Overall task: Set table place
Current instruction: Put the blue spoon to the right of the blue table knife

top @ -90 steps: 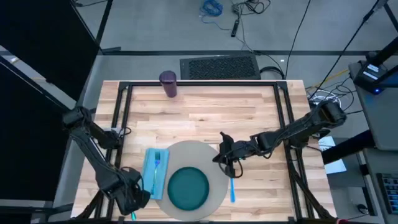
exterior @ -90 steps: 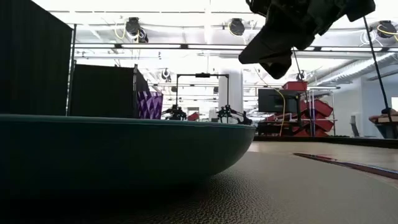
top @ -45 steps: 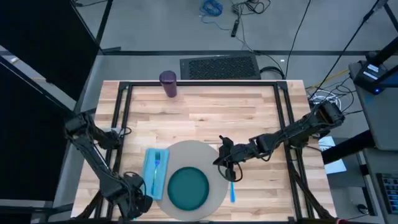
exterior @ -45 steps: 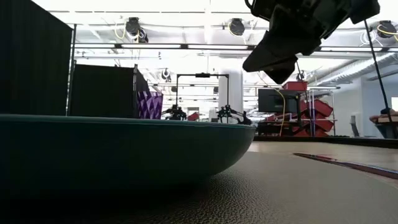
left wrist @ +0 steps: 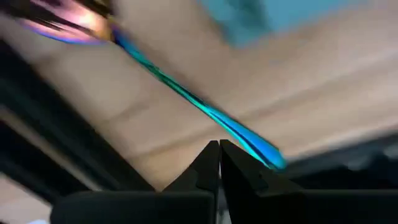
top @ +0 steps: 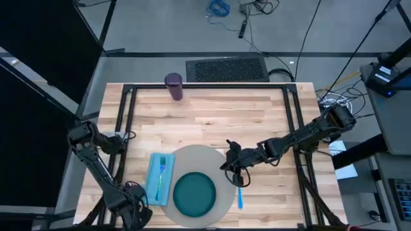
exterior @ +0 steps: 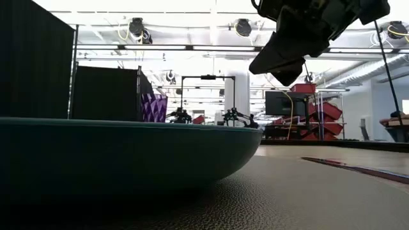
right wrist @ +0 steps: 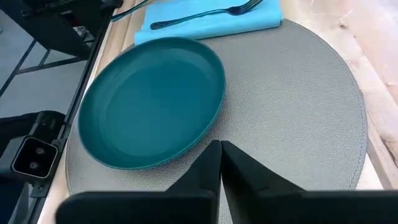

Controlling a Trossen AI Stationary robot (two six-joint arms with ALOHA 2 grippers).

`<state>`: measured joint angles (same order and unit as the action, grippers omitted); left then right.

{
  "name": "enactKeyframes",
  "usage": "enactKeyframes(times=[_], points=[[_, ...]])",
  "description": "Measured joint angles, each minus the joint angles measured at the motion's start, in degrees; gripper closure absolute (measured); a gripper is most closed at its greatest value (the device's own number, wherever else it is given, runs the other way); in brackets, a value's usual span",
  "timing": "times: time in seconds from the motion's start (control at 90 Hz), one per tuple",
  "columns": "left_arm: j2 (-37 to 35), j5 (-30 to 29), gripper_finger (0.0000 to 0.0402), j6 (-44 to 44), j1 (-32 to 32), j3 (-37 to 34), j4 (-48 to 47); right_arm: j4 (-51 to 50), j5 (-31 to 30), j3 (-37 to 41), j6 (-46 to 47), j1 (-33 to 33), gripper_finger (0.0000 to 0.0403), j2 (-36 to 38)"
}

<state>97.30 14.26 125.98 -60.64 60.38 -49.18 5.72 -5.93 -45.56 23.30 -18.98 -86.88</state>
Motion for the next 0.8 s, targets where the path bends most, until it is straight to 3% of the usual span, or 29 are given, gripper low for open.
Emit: enactKeyframes(times=[0.556, 0.8], points=[[0.04, -0.37, 0.04, 3.16, 0.06, -2.69, -0.2, -0.02, 0.07, 0.0, 0.03, -0.24, 0.0403, 0.01], [0.04, 2.33, 0.0365, 6.32, 1.01, -2.84, 2.95, -0.39, 0.04, 0.0, -0.03, -0.24, 0.0403, 0.01]])
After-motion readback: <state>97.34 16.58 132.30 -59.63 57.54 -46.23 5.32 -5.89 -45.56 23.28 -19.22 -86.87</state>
